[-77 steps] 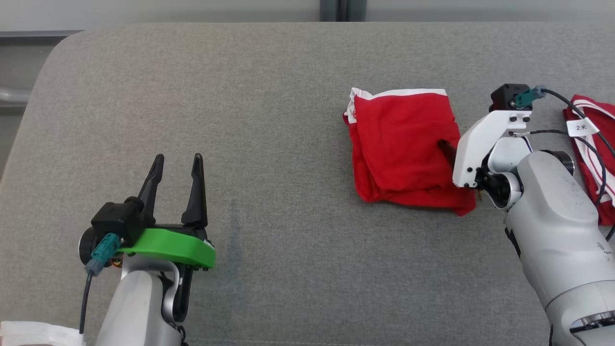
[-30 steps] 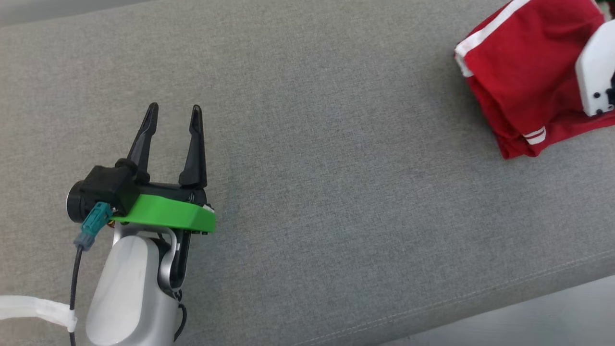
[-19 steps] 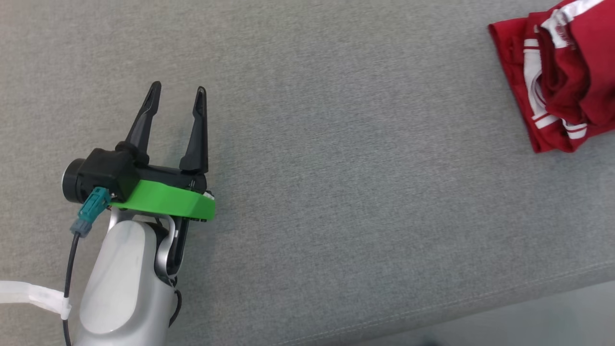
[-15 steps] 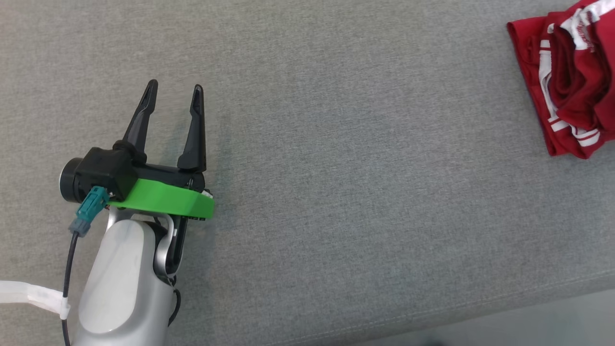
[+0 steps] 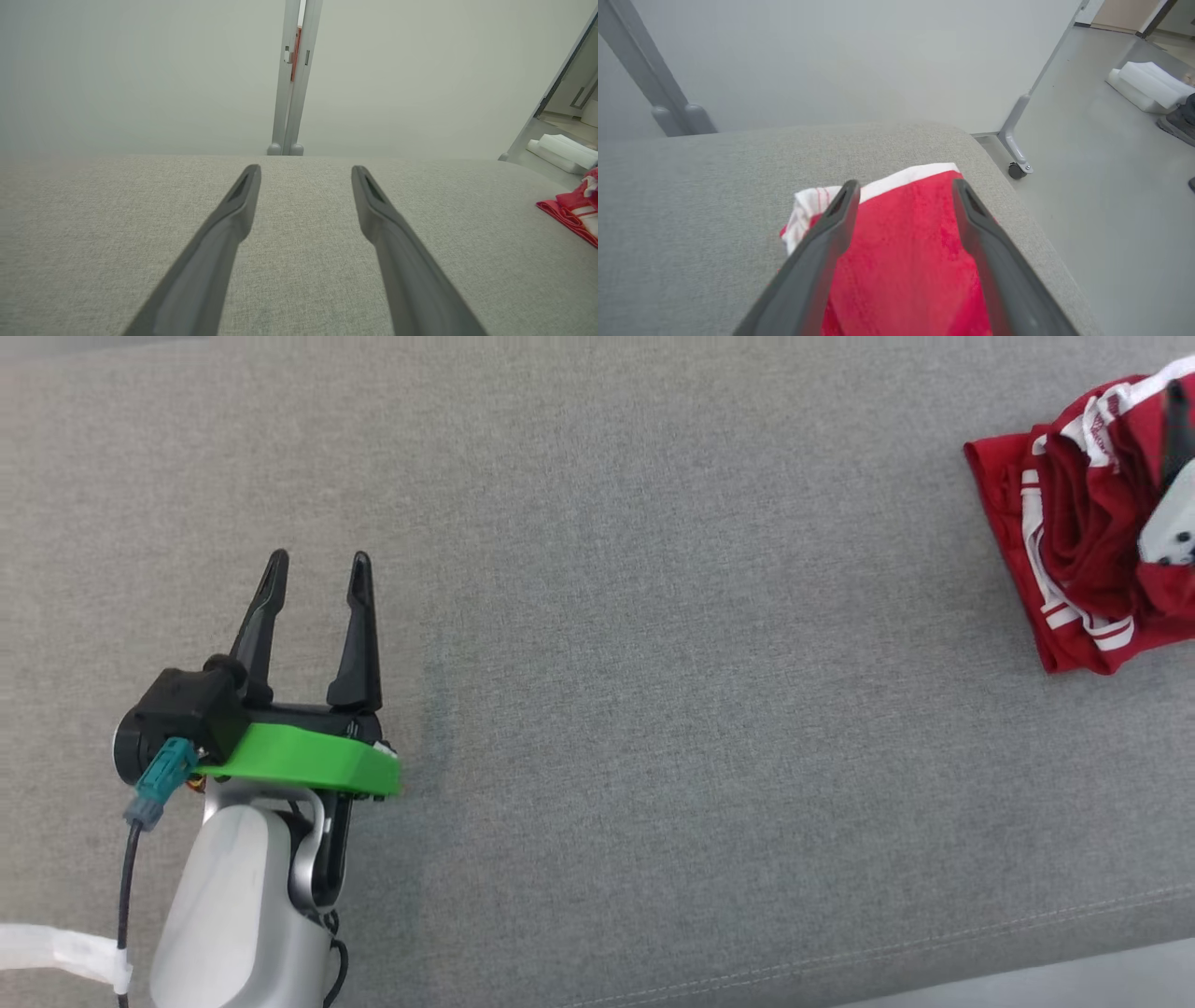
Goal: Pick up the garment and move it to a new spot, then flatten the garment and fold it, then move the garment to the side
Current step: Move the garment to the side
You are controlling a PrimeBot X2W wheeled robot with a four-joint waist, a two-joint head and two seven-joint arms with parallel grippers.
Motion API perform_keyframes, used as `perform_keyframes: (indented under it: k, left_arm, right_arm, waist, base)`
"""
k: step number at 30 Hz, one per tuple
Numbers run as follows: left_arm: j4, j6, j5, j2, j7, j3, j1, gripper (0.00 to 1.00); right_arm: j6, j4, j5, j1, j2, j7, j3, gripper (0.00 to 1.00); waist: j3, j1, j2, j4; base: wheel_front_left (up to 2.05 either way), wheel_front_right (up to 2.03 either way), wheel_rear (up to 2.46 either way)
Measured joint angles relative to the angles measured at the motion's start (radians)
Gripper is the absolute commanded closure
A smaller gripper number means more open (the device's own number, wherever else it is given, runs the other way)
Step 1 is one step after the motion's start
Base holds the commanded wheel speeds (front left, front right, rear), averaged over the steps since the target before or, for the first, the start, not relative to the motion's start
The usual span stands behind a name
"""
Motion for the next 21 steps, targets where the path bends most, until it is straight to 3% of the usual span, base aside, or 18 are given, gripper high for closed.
perform_keyframes:
  k: [6, 11, 21]
  left_arm:
    - [0.017, 0.000, 0.000, -0.012, 0.000, 0.037, 0.058, 0.00]
    - [0.023, 0.000, 0.001, -0.018, 0.000, 0.068, 0.106, 0.00]
    - [0.026, 0.000, 0.026, -0.022, 0.000, 0.105, 0.187, 0.00]
  right_arm:
    - [0.000, -0.199, 0.113, 0.178, 0.053, -0.113, 0.076, 0.00]
    - [0.000, -0.327, 0.134, 0.324, 0.101, -0.183, 0.110, 0.00]
    - [0.000, -0.392, 0.130, 0.496, 0.175, -0.256, 0.129, 0.00]
  waist:
    - [-0.089, -0.0001, 0.0000, 0.008]
    - [-0.152, -0.0001, 0.0000, 0.021]
    - [-0.227, -0.0001, 0.0000, 0.075]
  base:
    - [0.00, 0.00, 0.00]
    - [0.00, 0.00, 0.00]
    - [0.00, 0.00, 0.00]
